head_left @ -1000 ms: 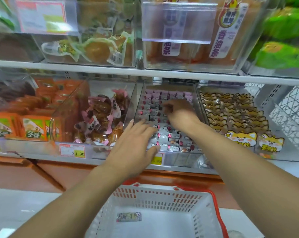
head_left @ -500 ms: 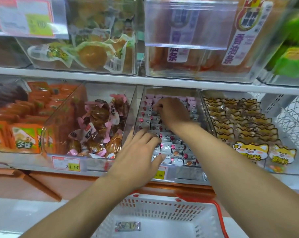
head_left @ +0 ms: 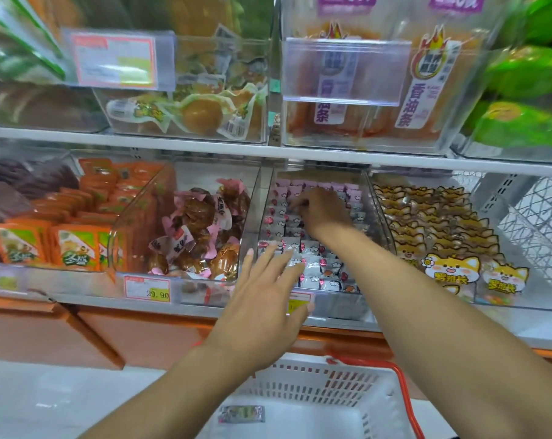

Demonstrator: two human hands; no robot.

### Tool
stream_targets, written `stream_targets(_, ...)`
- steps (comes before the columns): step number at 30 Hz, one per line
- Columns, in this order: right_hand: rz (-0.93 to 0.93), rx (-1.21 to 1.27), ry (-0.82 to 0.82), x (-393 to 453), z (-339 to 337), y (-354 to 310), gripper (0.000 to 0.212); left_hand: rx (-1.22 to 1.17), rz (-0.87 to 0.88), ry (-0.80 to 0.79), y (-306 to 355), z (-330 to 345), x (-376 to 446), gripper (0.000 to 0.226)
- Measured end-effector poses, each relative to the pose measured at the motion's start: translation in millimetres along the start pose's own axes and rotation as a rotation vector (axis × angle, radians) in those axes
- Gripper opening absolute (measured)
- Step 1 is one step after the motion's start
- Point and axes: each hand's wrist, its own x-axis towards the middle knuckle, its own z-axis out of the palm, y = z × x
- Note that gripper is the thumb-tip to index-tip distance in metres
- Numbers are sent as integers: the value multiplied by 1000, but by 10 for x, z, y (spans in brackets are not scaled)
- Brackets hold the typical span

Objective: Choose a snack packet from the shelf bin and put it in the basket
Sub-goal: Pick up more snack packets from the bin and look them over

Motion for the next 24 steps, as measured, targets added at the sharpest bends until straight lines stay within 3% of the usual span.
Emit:
stream_targets(6, 89, 223, 385, -24, -217, -85, 12, -97, -25, 118, -106, -78, -115, 55)
stream_targets(8, 141, 397, 456, -106, -309, -84, 7, -212, -61, 203, -75, -139, -107, 52)
stream_targets(10, 247, 630, 476, -277, -395, -119, 15, -360, -147, 311, -15, -214, -100, 46)
stream_targets(12, 338, 894, 440, -546, -461, -170, 11, -571, -306, 388, 35, -314, -96, 40)
stream_targets(14, 352, 981, 314, -896, -517, -215, 11, -834, -457, 383, 62, -422, -96, 38)
stream_targets(19, 419, 1135, 120, -1590, -572, -129, 24, -1307, -613, 180, 90, -468, -178, 16)
stream_targets(24, 413, 1219, -34, -1815, -615, 13, 30, -1665, -781, 127, -26, -318, -230, 48)
